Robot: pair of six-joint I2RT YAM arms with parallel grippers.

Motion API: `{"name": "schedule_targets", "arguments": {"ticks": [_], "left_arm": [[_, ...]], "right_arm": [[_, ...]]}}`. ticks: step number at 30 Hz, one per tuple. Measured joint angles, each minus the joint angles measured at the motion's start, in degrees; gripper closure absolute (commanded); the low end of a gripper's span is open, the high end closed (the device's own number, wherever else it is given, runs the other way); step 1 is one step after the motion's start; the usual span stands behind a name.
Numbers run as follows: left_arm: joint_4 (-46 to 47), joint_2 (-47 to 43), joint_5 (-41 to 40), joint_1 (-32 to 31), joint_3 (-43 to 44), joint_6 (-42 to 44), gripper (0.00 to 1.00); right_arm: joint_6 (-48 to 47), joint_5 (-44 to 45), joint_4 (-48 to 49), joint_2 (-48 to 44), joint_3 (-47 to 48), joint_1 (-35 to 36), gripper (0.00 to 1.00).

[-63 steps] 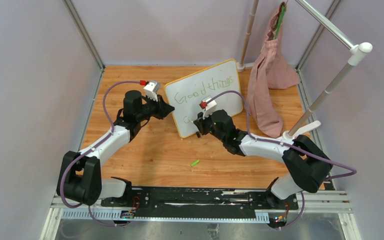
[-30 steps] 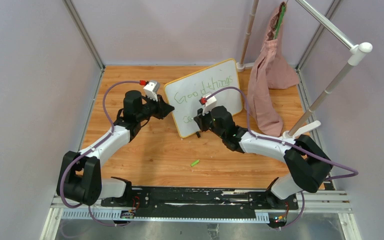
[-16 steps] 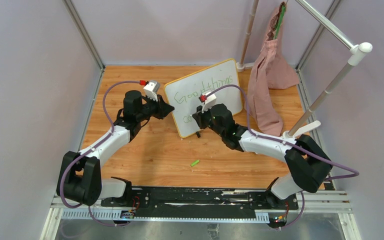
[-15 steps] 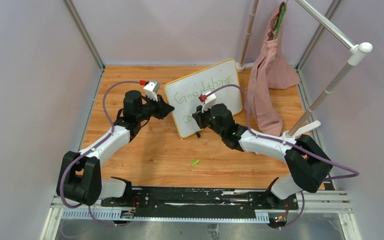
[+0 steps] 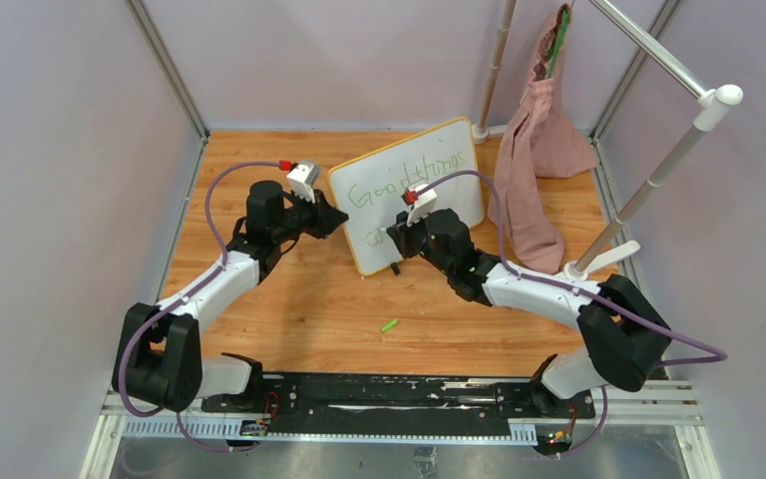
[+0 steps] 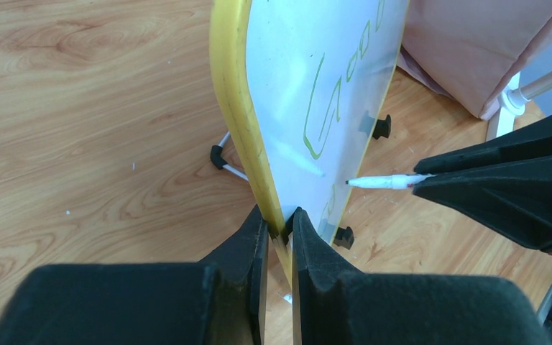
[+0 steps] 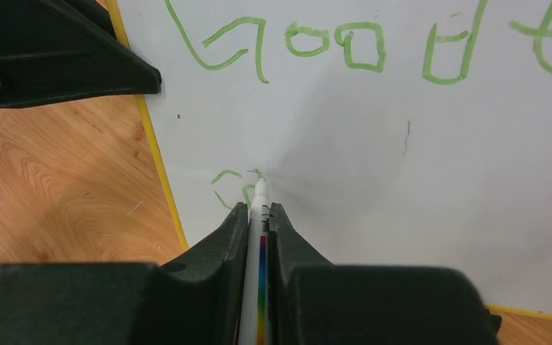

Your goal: Write a sentence on the whiteboard

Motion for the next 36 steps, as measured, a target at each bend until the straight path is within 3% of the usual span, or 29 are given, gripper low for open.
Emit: {"name": "schedule_targets", "arguments": {"ticks": [8, 36], "left_arm": [[-0.1, 0.0, 0.0, 0.0, 0.0, 0.0, 1.0], [-0.1, 0.0, -0.1, 0.0, 0.0, 0.0, 1.0]], "right_arm": [[0.0, -0.1, 0.5, -4.5, -3.0, -1.2, 1.0], [0.0, -2.8, 0.9, 0.2, -1.8, -2.2, 1.0]]}}
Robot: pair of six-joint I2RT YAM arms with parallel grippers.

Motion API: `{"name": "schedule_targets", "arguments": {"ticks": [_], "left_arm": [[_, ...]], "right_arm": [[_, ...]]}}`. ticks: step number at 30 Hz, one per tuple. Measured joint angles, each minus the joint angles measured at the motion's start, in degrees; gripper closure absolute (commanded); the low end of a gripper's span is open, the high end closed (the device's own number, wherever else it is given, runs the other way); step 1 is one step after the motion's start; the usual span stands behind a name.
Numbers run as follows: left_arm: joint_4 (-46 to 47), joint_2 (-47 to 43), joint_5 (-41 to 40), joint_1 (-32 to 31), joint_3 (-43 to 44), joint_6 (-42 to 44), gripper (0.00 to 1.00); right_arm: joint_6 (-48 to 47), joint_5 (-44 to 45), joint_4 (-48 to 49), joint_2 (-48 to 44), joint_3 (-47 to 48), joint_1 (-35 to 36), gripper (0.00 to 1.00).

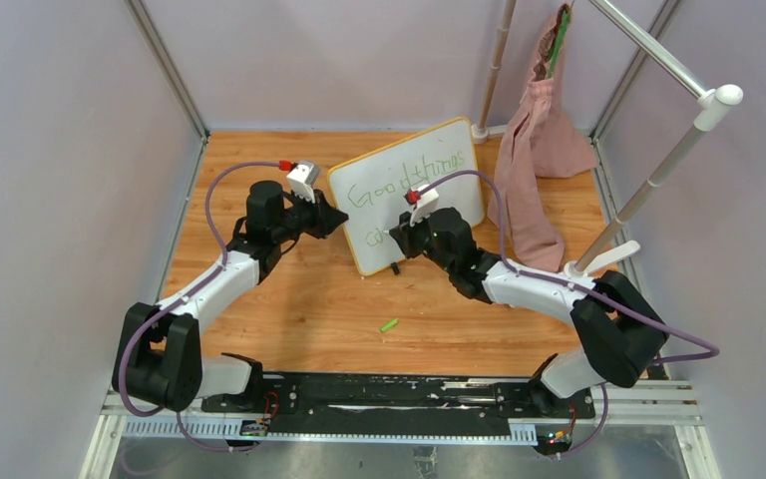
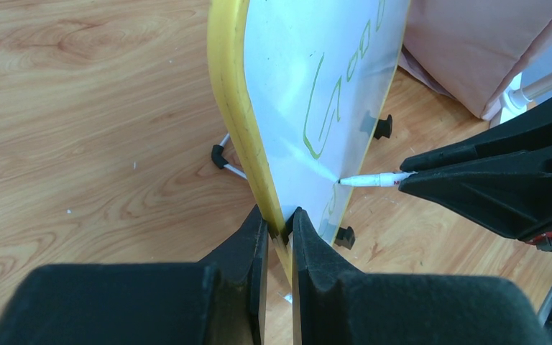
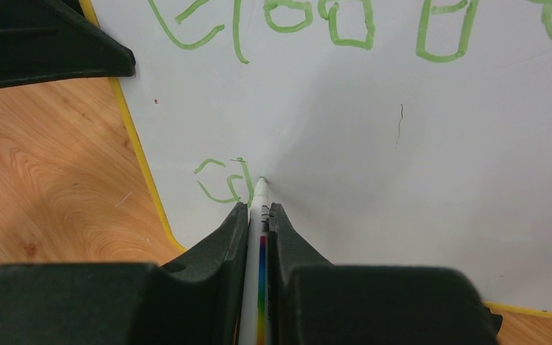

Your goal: Write a sentence on the whiteboard

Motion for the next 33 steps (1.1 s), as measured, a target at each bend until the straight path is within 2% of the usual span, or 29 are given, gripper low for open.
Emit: {"name": "schedule_targets", "arguments": {"ticks": [33], "left_arm": [[-0.1, 0.0, -0.3, 0.0, 0.0, 0.0, 1.0]], "right_arm": [[1.6, 0.0, 0.5, 0.2, -2.2, -0.2, 1.0]]}}
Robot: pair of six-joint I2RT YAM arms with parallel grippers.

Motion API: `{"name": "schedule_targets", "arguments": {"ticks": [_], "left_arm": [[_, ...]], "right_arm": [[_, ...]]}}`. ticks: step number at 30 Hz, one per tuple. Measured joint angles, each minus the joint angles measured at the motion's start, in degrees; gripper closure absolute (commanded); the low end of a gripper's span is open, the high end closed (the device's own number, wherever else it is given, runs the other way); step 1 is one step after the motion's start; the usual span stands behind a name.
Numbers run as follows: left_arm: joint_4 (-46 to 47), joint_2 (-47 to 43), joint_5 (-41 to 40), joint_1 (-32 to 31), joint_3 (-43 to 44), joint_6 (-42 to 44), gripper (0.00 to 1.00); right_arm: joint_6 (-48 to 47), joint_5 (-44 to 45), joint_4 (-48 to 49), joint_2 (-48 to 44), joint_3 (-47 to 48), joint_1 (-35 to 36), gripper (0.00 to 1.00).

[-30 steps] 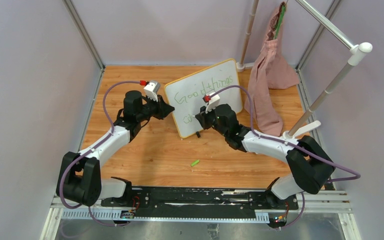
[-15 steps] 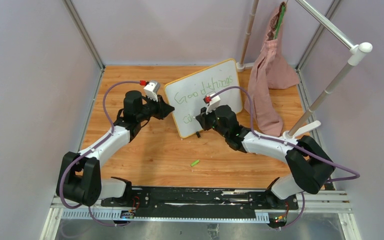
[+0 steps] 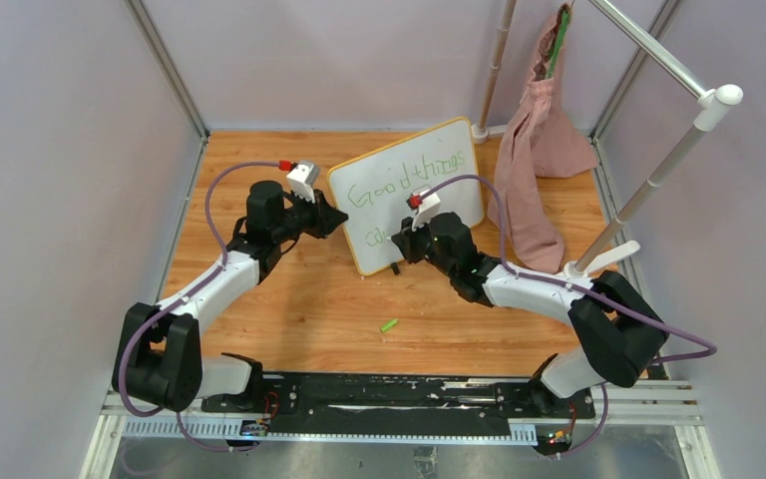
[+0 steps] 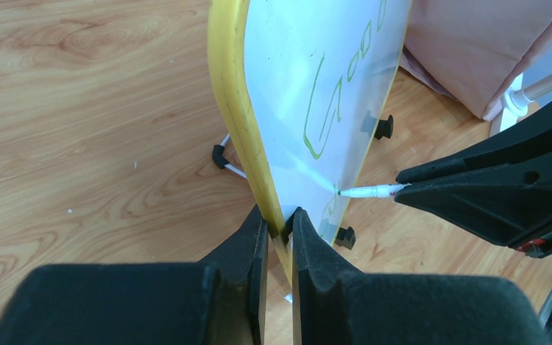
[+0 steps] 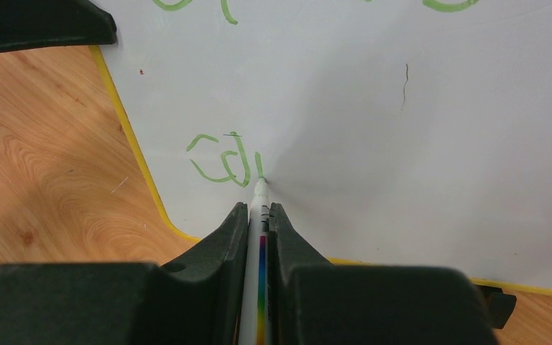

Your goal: Write a sentence on the whiteboard

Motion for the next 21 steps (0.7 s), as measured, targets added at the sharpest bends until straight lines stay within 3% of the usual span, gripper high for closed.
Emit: {"name": "schedule_targets", "arguments": {"ticks": [21], "left_arm": [[0.0, 0.0, -0.2, 0.0, 0.0, 0.0, 1.0]], "right_arm": [[0.0, -0.9, -1.1, 0.0, 2.9, -1.4, 1.0]]}}
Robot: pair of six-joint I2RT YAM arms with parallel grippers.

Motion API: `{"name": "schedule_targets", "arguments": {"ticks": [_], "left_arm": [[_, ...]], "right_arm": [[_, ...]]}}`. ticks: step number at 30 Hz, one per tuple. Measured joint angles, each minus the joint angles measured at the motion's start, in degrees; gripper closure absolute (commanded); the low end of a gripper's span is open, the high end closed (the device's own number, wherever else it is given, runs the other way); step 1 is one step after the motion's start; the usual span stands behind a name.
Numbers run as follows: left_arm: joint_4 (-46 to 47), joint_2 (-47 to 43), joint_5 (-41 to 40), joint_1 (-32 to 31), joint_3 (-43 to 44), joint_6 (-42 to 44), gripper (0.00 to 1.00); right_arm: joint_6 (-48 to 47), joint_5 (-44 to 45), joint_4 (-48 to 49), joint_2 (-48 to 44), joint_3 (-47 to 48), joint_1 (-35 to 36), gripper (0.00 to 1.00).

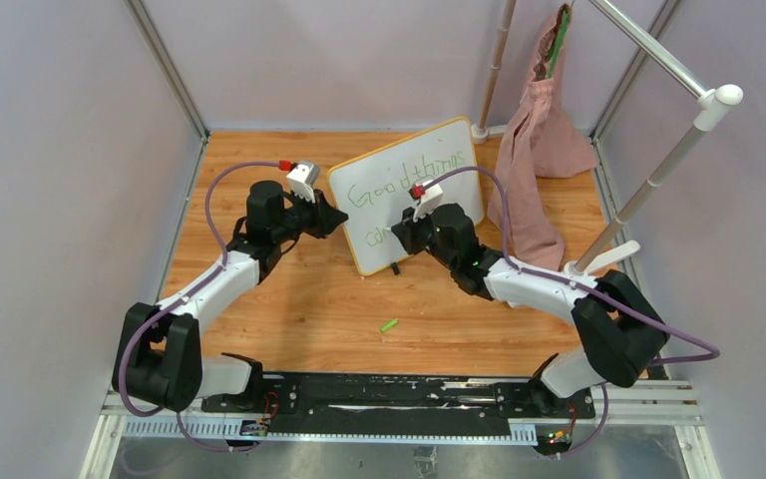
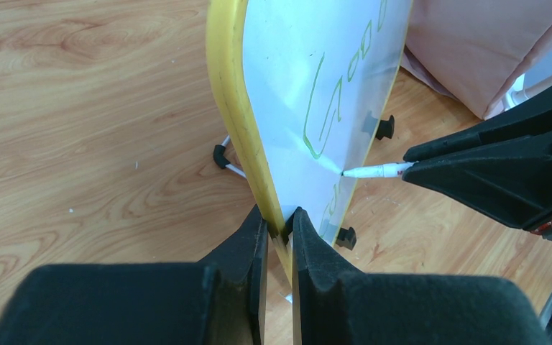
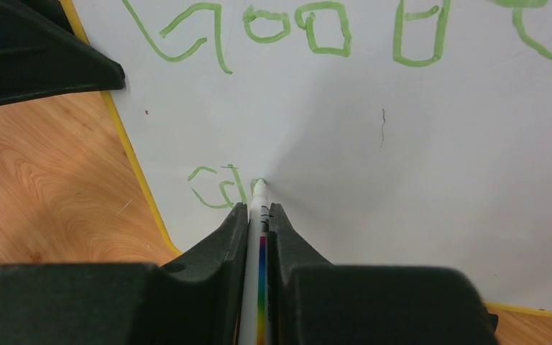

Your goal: Write a sentence on the whiteboard

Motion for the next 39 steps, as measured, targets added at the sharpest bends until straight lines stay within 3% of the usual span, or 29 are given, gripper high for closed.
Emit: {"name": "schedule_targets", "arguments": {"ticks": [22, 39], "left_arm": [[0.0, 0.0, 0.1, 0.0, 0.0, 0.0, 1.0], [0.0, 0.0, 0.1, 0.0, 0.0, 0.0, 1.0]], "right_arm": [[0.5, 0.1, 0.2, -1.3, -3.6, -1.4, 1.0], [0.4, 0.3, -0.8, -1.3, -0.4, -1.5, 1.0]]}}
